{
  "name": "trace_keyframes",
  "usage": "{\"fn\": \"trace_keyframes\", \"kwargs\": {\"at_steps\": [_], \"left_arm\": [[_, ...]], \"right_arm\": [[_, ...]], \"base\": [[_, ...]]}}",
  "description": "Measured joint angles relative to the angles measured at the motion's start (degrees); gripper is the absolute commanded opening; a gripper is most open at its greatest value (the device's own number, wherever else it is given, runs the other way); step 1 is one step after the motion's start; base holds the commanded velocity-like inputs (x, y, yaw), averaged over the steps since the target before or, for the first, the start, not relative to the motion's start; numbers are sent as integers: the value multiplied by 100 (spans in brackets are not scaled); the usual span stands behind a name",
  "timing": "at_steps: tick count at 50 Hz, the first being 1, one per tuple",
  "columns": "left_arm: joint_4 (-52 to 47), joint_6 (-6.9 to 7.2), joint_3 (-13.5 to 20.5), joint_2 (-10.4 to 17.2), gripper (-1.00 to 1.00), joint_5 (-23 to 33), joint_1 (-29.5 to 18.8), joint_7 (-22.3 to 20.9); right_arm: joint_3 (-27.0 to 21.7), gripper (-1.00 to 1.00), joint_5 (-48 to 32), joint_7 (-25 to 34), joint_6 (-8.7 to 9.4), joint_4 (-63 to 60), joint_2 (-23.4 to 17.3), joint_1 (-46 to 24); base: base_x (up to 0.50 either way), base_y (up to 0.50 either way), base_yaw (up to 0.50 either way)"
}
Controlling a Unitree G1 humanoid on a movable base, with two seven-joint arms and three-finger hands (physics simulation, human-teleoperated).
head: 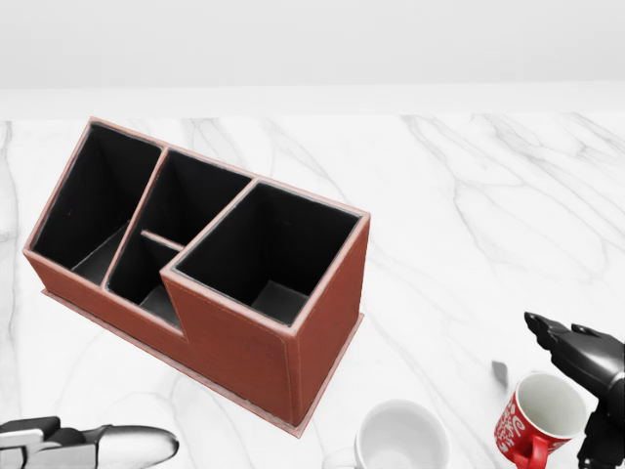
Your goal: Pick up the red mug and place it to the right of the caddy.
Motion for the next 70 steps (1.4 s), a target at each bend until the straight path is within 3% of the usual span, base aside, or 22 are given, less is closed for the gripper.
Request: {"fn": "trace_keyframes", "kwargs": {"at_steps": [19, 20, 22, 24, 34, 54, 63, 70], "left_arm": [[-8, 0, -3, 1, 100, 3, 5, -3], [-9, 0, -4, 1, 100, 4, 5, -3], [-11, 0, -4, 1, 100, 4, 3, -3], [-9, 0, -6, 0, 100, 5, 4, -2], [-8, 0, -16, 0, 100, 9, 5, 1], [-25, 0, -42, 2, 100, 12, 11, 2], [-61, 0, -53, 1, 100, 7, 29, -2], [-37, 0, -59, 0, 100, 4, 37, -2]], "right_arm": [[172, 100, 88, 0, 92, 581, -120, -266], [175, 85, 90, 0, 94, 590, -124, -270], [176, 33, 94, 0, 99, 598, -132, -272], [174, -100, 99, 0, 108, 594, -139, -268], [195, -100, 282, 2, 232, 632, -171, -278], [40, -100, 141, 2, 124, 287, -213, -103], [-115, -100, 85, 1, 228, -219, -233, -133], [-175, -100, 50, 1, 413, -648, -225, -287]], "base": [[0, 0, 0], [0, 0, 0], [0, 0, 0], [0, 0, 0], [0, 0, 0], [0, 0, 0], [0, 0, 0], [0, 0, 0]]}}
